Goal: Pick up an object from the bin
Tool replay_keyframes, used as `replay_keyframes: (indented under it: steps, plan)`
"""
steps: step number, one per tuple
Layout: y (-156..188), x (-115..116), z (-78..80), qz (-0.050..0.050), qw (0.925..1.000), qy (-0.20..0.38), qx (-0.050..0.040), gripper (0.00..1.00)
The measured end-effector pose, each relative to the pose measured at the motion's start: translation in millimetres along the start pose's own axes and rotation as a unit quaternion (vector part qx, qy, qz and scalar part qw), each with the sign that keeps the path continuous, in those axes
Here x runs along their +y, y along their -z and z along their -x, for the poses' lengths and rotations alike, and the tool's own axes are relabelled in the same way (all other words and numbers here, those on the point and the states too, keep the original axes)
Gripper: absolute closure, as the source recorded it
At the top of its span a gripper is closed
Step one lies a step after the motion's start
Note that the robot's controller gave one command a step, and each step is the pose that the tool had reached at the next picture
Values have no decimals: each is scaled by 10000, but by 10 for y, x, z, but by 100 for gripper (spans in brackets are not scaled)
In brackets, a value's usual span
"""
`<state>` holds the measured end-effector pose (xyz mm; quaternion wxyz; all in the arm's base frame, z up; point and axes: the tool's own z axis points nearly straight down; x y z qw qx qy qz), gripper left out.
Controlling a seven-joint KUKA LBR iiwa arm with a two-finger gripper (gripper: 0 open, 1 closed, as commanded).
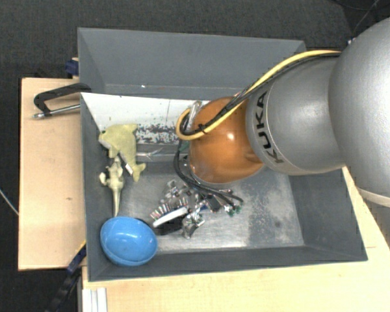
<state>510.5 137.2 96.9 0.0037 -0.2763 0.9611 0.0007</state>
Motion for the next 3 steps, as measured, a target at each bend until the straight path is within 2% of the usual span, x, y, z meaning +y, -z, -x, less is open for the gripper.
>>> replay_keyframes:
  steps: [1,2,3]
  plan:
    - [142,7,16,2,10000,0,5,100]
    - [741,11,47,-6,10000,-4,-19,100]
    - [822,16,61,1,10000,-5,5,100]
